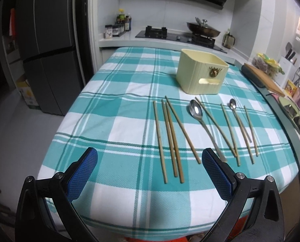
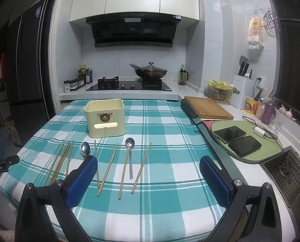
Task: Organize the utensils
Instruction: 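Move both grippers down toward the row of wooden chopsticks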
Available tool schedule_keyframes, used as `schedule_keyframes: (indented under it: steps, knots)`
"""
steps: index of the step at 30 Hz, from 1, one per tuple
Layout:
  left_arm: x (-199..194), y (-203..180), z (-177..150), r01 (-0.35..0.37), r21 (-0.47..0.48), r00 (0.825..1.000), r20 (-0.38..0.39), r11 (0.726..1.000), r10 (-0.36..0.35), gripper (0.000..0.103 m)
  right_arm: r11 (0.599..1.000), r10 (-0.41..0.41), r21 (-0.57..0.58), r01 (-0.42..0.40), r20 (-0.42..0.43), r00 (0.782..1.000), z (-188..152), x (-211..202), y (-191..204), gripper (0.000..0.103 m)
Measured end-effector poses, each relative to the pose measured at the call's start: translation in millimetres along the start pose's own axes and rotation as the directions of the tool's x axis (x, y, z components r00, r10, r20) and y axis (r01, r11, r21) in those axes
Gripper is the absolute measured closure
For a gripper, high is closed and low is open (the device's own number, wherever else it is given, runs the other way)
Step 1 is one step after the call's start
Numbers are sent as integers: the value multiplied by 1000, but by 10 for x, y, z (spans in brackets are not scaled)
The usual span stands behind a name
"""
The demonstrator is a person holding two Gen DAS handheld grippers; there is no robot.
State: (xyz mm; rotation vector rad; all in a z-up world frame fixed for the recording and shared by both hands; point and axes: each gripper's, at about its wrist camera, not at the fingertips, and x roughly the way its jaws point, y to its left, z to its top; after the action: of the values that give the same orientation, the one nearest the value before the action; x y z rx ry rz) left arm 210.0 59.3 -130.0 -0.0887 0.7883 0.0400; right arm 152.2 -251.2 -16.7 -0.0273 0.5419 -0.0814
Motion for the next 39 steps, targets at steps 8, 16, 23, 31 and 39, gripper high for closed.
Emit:
schedule_keyframes:
  steps: [8,16,23,31,39]
  knots:
    - [284,22,60,-34,-4,999,-41,999,34,0,965,241,-53,-257,-210,947,461,1402,70,0]
    - [477,150,56,-78,-27,994,-75,997,76,0,940,332,194,-282,-322,887,889,2531,3,5]
    - [955,205,78,-59,-30,986,-158,998,54,0,971,234,162,-177,-477,847,198,2671,-222,34]
    - [1492,122,253,-49,-31,974,-221,998,41,0,969,222,217,-122,-534,816,-300,2684,-365,45]
    - [1869,40,291,-106,34,959,-261,994,112,0,977,200,174,-127,-521,830,-356,2712,-249,47]
